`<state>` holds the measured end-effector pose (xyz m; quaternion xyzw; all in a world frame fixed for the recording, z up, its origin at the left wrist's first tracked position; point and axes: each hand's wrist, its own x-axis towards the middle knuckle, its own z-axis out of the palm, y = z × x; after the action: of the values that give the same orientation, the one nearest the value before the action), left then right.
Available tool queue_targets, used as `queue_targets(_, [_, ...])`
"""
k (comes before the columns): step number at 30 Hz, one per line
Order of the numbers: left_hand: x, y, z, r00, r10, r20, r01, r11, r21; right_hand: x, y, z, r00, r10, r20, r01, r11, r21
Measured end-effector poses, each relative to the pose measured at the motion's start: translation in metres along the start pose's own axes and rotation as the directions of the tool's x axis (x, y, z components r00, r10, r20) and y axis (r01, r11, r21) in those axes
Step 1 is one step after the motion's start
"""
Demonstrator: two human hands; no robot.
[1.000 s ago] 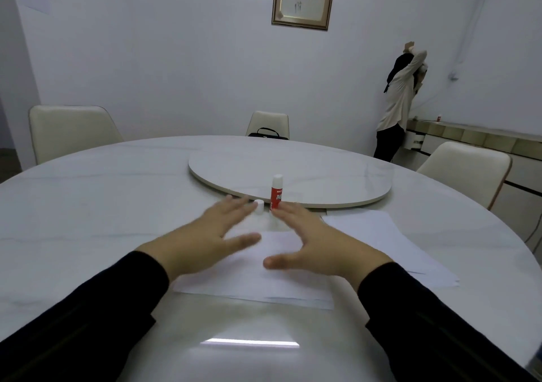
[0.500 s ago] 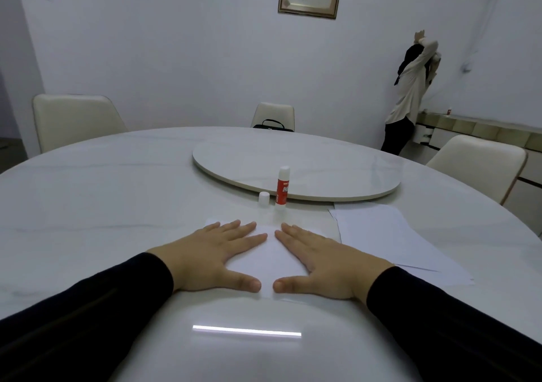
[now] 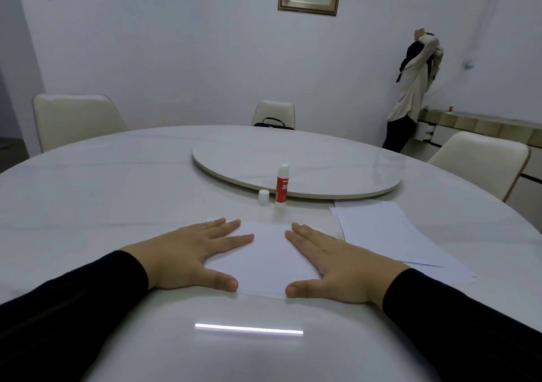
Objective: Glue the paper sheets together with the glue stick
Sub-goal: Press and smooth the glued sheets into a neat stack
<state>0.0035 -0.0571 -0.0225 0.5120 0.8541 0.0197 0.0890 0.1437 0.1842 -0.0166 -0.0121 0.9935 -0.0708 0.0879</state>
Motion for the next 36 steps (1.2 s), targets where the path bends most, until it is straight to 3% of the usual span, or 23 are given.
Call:
queue_targets(8, [-0.004, -0.002, -0.004, 1.000, -0.002, 0.012, 0.002, 1.000, -0.001, -0.003, -0.002, -0.005, 0.998, 0.052, 0.021, -0.051, 0.998, -0.022])
queue_targets(11, [0.004, 0.009, -0.008, 0.997, 0.039, -0.062, -0.038, 0.999, 0.024, 0.007, -0.009, -0.011, 0.997, -0.050, -0.055, 0.048, 0.998, -0.027])
queue_targets(14, [0.014, 0.020, 0.000, 0.996, 0.077, -0.044, -0.075, 0.995, 0.062, 0.017, -0.016, -0.003, 0.989, -0.140, -0.053, 0.137, 0.989, -0.050])
queue_targets(23, [0.013, 0.017, 0.002, 1.000, -0.007, 0.018, 0.006, 0.998, 0.059, 0.017, -0.010, 0.004, 0.998, -0.059, 0.003, 0.059, 0.998, -0.026])
queue_targets(36, [-0.003, -0.010, -0.006, 0.996, -0.087, 0.033, 0.087, 0.996, -0.008, -0.009, -0.024, 0.017, 0.994, 0.099, -0.053, -0.096, 0.994, 0.054])
